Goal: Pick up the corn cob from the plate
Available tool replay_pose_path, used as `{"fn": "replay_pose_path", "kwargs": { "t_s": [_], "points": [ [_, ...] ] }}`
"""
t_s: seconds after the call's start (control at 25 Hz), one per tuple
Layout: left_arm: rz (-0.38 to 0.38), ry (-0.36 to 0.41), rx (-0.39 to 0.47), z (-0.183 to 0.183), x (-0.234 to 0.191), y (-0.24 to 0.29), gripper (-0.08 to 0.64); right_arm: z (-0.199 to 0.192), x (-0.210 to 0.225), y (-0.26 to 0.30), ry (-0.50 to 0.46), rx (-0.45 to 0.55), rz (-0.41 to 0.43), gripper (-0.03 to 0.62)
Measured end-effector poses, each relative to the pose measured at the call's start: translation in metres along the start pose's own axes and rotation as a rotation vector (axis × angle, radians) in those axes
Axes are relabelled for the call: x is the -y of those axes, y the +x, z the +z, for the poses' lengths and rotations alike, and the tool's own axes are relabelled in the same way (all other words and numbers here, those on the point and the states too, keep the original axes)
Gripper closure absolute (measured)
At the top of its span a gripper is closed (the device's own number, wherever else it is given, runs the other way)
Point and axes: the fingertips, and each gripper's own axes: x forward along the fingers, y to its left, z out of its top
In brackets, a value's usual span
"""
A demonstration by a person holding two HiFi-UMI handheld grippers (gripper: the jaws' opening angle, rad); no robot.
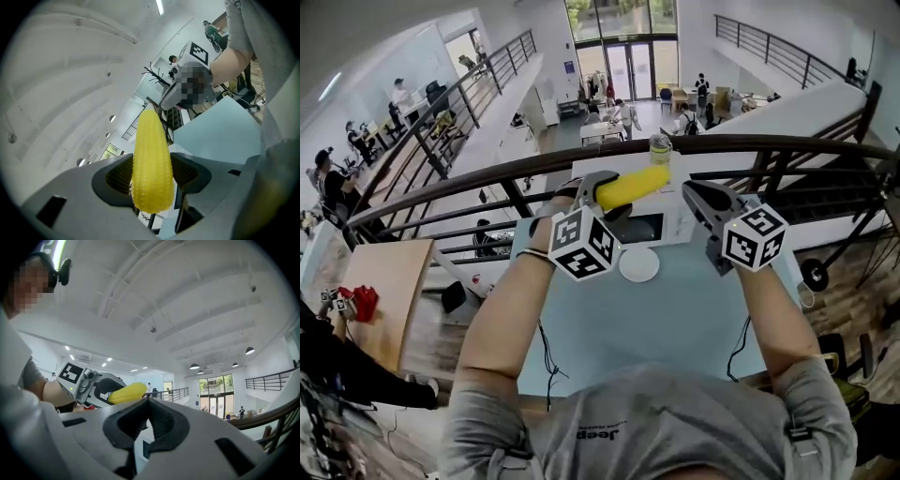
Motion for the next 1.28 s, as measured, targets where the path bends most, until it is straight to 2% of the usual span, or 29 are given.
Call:
{"fn": "replay_pose_path", "kwargs": {
  "t_s": [0.24, 0.4, 0.76, 1.04, 1.28],
  "points": [
    [0.063, 0.016, -0.024, 0.069, 0.029, -0.037, 0.298, 0.033, -0.022, -0.064, -0.011, 0.023, 0.072, 0.577],
    [0.077, -0.01, -0.032, 0.109, 0.056, -0.057, 0.298, 0.046, -0.033, -0.116, -0.035, 0.041, 0.12, 0.577],
    [0.141, -0.08, -0.059, 0.156, 0.085, -0.098, 0.298, 0.072, -0.047, -0.179, -0.035, 0.152, 0.196, 0.577],
    [0.125, -0.076, -0.064, 0.145, 0.11, -0.134, 0.298, 0.08, -0.089, -0.191, -0.066, 0.183, 0.238, 0.577],
    [0.078, -0.108, -0.023, 0.074, 0.133, -0.16, 0.298, 0.052, -0.143, -0.163, -0.077, 0.156, 0.202, 0.577]
  ]
}}
